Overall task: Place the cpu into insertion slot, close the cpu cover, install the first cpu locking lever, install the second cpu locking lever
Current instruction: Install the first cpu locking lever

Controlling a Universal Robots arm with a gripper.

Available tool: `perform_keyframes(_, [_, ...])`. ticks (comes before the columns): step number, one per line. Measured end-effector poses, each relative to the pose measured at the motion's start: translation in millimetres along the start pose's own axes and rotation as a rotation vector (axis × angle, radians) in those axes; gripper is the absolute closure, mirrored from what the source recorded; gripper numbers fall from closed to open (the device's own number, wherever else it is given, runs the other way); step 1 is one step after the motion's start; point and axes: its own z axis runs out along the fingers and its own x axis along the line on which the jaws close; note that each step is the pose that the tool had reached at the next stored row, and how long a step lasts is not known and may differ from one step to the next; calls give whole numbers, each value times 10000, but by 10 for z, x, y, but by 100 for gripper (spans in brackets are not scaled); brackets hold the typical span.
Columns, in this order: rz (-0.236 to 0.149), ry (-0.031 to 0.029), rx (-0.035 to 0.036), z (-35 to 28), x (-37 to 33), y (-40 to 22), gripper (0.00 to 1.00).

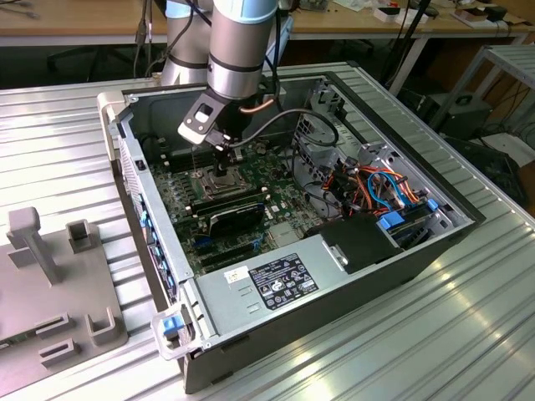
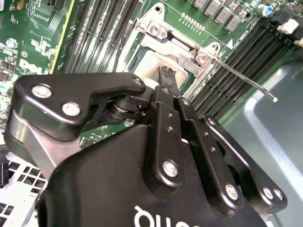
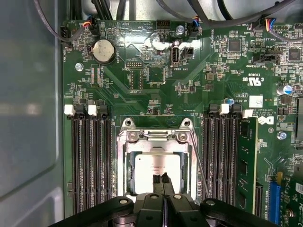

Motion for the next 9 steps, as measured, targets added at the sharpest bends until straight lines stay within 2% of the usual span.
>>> perform_keyframes(5, [-37,0,3,-27,-1,0,89])
perform_keyframes(9, [-275,-3,-2,-33,-1,1,89])
